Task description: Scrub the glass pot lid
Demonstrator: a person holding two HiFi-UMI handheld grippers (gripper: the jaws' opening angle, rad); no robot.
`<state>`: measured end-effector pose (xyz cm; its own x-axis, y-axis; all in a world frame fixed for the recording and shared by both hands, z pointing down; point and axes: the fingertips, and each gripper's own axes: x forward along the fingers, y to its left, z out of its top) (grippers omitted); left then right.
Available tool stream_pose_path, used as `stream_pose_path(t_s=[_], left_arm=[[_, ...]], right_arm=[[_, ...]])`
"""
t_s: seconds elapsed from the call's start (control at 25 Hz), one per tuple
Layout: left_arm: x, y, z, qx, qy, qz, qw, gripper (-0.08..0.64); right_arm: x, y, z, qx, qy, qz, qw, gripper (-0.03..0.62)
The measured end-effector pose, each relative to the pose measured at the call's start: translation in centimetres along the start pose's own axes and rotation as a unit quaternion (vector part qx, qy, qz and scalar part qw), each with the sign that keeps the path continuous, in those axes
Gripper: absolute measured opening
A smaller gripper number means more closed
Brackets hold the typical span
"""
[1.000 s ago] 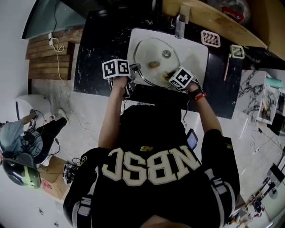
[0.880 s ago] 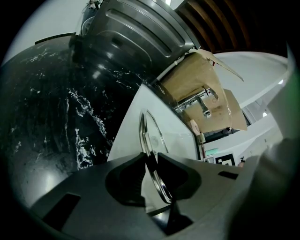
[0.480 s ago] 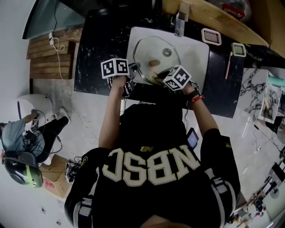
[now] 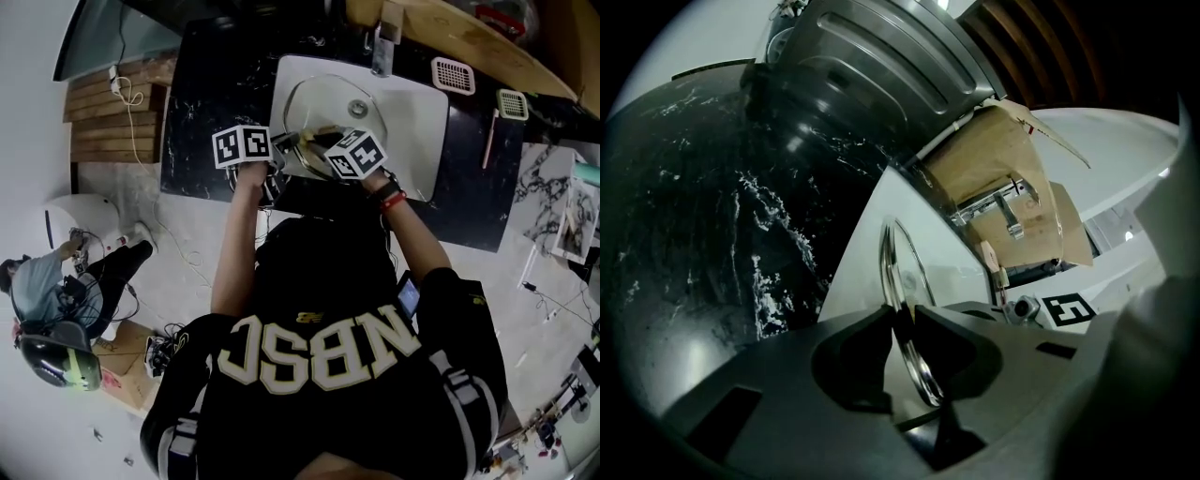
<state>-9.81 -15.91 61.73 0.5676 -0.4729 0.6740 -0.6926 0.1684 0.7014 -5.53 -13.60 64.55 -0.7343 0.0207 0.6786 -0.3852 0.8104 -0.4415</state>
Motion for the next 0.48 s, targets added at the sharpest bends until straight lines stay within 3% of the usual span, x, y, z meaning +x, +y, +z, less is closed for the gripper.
stream_pose_path(t_s=[0.28,0.48], left_arm=[[-0.4,0.7,0.7,-0.036,-0.014,-0.008,0.9992,0.080],[-0.4,0.7,0.6,-0.036,-0.012,-0.007,0.9992,0.080]], right_arm=[[1.4,-0.9,2.2,-0.068,-0.046,-0.005,0.997,0.051],[2.2,-2.7,3.8,-0.105,-0.084,-0.020,0.991,0.048]])
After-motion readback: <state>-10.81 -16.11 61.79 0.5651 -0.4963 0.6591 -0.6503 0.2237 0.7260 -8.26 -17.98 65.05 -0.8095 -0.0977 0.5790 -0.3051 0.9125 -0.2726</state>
